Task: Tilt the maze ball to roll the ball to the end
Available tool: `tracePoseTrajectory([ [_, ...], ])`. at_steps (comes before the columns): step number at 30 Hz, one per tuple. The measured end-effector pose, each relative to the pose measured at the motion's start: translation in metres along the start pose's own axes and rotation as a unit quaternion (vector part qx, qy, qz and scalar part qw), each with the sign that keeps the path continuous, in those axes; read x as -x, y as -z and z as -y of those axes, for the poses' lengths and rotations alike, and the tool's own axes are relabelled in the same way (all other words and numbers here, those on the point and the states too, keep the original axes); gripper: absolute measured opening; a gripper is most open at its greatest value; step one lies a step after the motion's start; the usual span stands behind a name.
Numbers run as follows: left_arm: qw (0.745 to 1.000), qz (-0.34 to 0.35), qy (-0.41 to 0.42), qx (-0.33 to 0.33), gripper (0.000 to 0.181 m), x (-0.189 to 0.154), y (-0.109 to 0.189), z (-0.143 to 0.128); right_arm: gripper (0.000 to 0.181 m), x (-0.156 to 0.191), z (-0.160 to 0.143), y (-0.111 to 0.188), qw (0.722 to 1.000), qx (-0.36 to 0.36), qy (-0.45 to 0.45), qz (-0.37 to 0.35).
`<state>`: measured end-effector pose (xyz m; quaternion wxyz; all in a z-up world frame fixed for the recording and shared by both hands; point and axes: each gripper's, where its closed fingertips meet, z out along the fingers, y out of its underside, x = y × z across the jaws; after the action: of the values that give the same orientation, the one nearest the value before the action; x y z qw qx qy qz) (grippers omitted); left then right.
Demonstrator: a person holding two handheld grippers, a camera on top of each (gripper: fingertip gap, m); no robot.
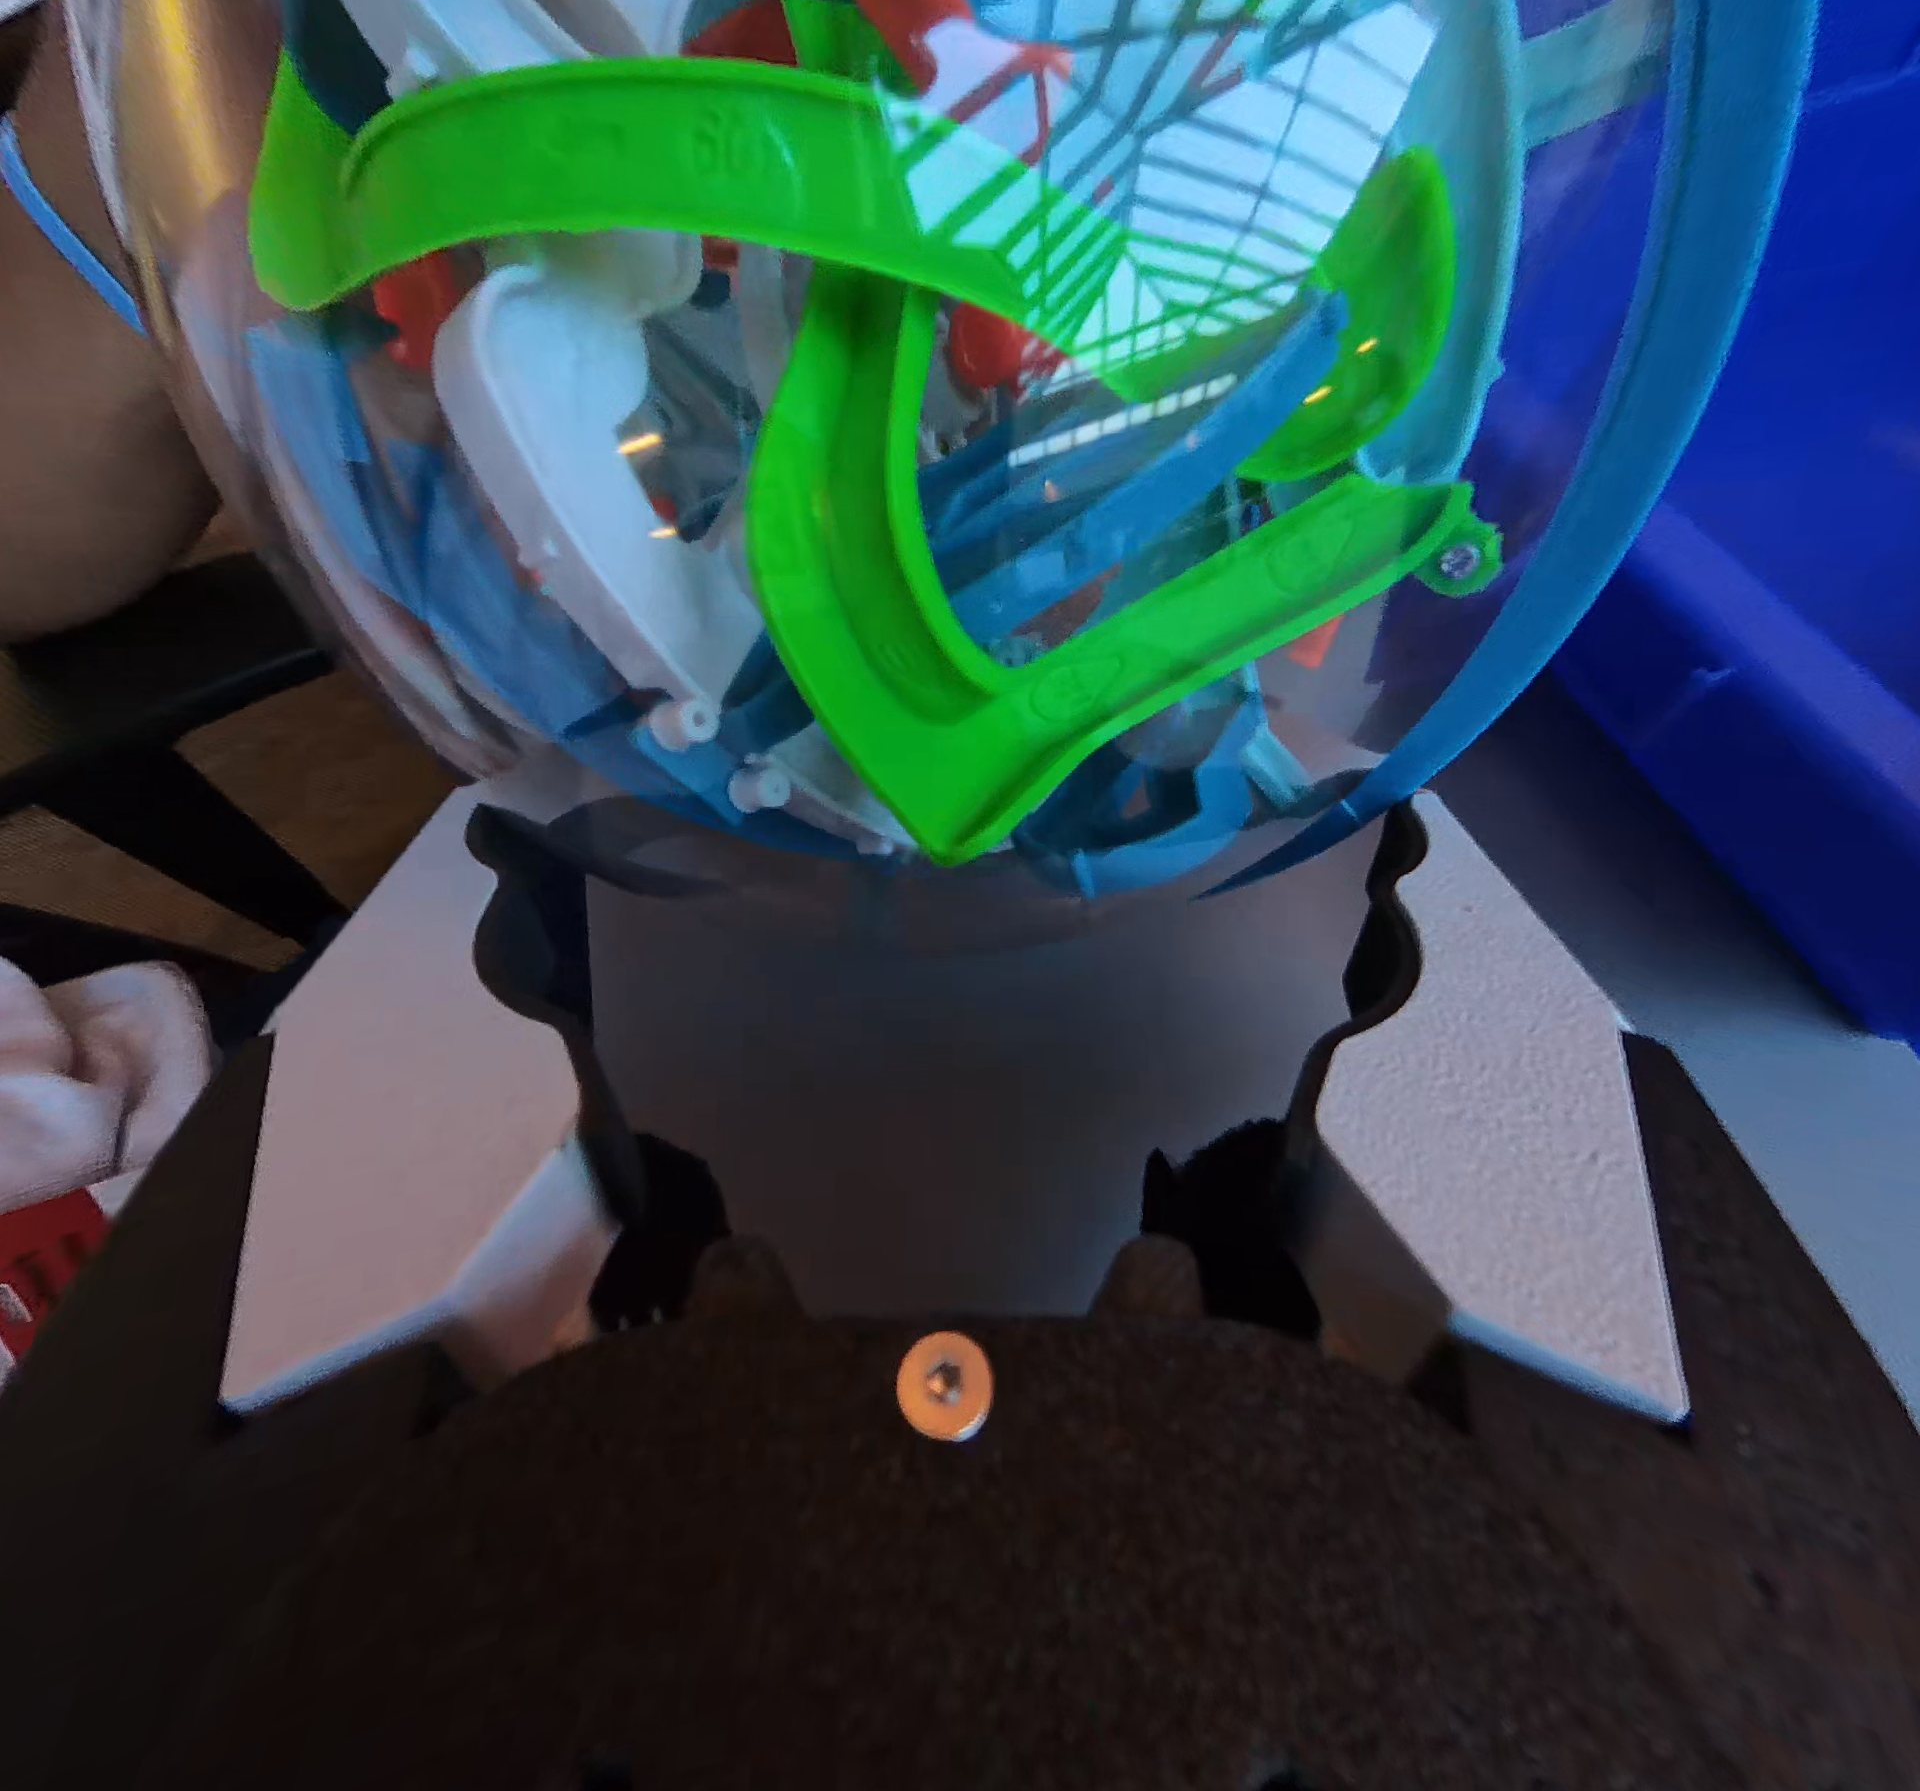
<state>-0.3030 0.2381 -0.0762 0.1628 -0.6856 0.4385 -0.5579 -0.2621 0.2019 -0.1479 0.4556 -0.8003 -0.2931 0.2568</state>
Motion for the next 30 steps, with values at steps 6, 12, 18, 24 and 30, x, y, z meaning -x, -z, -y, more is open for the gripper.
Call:
tracePoseTrajectory([
  [6,0.993,-0.08,0.077,-0.036,0.148,-0.005,-0.006,0.003,0.154,-0.002,0.022,0.027,0.999,-0.032,-0.015,0.008],
  [12,0.979,-0.147,0.113,-0.08,0.148,-0.025,-0.017,0.014,0.154,-0.002,0.044,0.062,1.0,-0.026,-0.005,0.002],
  [18,0.969,-0.192,0.121,-0.1,0.148,-0.041,-0.017,0.02,0.155,0.003,0.063,0.08,1.0,-0.016,0.011,-0.005],
  [24,0.969,-0.198,0.104,-0.106,0.148,-0.047,-0.014,0.023,0.155,0.007,0.069,0.084,1.0,-0.003,0.027,-0.016],
  [30,0.976,-0.165,0.101,-0.101,0.148,-0.046,-0.011,0.025,0.156,0.006,0.065,0.079,1.0,-0.022,0.017,-0.008],
])
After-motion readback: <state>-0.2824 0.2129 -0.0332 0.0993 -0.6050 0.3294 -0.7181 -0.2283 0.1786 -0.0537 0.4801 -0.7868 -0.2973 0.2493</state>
